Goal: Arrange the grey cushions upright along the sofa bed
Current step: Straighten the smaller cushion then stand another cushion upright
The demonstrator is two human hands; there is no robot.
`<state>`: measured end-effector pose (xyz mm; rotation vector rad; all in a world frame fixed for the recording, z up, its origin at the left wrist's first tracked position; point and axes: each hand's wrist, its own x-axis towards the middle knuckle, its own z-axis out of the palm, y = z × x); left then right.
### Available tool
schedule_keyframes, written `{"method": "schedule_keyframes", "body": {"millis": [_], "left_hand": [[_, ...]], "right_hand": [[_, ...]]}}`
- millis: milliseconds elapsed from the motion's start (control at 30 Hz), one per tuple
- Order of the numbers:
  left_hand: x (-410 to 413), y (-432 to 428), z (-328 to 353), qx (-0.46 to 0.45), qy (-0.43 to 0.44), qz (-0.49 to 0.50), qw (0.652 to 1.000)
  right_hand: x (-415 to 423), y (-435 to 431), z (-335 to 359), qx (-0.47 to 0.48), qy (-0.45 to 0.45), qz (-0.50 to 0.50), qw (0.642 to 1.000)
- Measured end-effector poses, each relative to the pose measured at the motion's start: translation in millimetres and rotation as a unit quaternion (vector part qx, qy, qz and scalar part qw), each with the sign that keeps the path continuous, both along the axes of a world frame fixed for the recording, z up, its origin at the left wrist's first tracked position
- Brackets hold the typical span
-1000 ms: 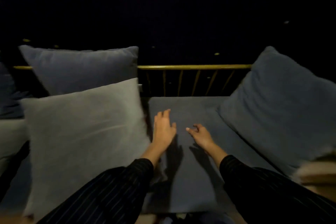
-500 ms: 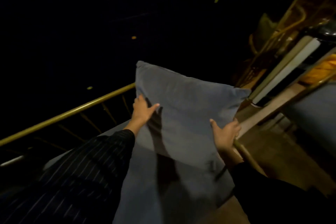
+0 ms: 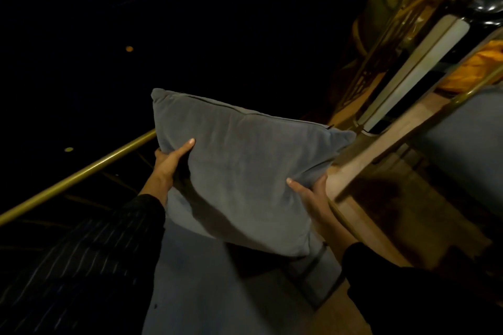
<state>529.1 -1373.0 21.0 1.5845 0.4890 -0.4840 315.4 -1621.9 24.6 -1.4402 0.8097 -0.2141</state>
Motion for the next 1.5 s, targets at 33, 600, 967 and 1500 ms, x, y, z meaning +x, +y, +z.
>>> {"method": "schedule_keyframes", "body": {"millis": [33, 600, 967, 1500], "left_hand": [[-4, 3, 3, -0.001, -0.008, 0.0, 1.0], [-121, 174, 77, -0.092, -0.122, 0.1, 0.983], [-137, 294, 69, -0.04, -0.162, 0.255, 0.952], [-86, 303, 36, -0.001, -0.136, 0.236, 0.962]], "right_hand": [[-2, 3, 3, 0.004, -0.008, -0.001, 1.0], [-6, 100, 89, 0.077, -0.104, 0.091, 0.987], [120, 195, 90, 0.032, -0.071, 0.314, 0.946], [155, 201, 54, 0.038, -0.061, 0.229, 0.971]]}}
